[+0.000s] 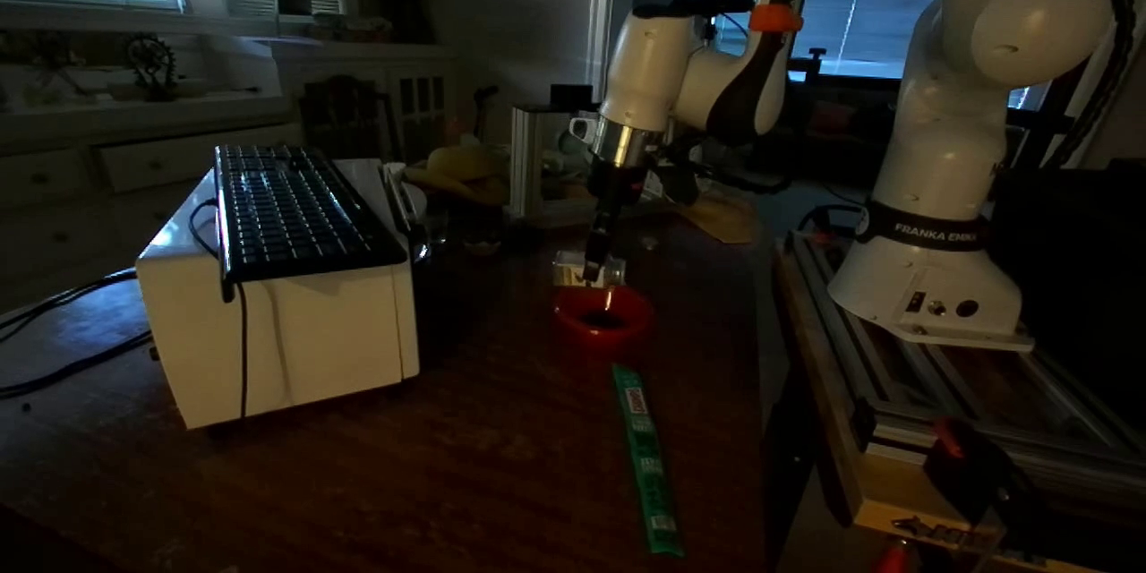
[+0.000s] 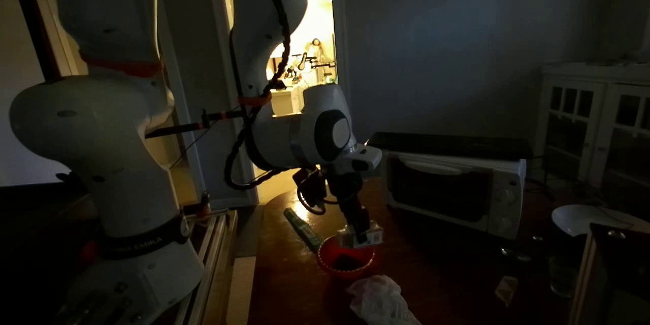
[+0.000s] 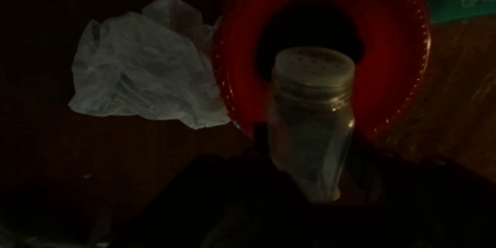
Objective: Spray some salt contents into the red bowl
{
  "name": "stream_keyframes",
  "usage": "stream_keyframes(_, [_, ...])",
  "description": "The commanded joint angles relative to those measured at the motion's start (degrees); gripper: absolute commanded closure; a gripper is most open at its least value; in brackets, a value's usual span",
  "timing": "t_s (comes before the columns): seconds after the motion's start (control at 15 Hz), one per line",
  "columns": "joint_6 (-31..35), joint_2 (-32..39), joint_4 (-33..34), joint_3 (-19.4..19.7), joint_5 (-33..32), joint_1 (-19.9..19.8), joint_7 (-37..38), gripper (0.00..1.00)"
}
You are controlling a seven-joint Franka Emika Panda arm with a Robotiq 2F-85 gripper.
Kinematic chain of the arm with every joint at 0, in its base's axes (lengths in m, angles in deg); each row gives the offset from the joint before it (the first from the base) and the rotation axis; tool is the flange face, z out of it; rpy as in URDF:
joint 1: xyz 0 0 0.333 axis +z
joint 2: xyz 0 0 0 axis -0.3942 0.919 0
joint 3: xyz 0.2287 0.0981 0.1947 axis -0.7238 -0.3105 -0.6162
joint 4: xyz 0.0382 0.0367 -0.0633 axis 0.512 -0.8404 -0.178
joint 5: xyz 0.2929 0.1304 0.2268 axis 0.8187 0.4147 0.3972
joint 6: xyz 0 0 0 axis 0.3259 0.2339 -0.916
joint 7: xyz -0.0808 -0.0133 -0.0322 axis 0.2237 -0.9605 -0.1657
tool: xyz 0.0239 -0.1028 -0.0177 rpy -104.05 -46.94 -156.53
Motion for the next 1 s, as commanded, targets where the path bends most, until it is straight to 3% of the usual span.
stream_keyframes(0.0, [-1.36,-0.93,-2.45,-9.49,12.55,-8.50,-10.20,0.76])
stream_keyframes(0.4, [-6.63,1.03,-0.34,-33.25,31.29,-28.15,-23.49,0.76])
stream_keyframes(0.67, [-16.59,4.76,4.53,-50.51,47.75,-45.44,-35.41,0.76])
stream_keyframes(0.8, [-24.29,4.57,7.54,-56.49,55.06,-52.82,-40.16,0.76])
stream_keyframes(0.93, [-32.25,3.24,10.52,-59.90,60.32,-58.50,-43.88,0.76])
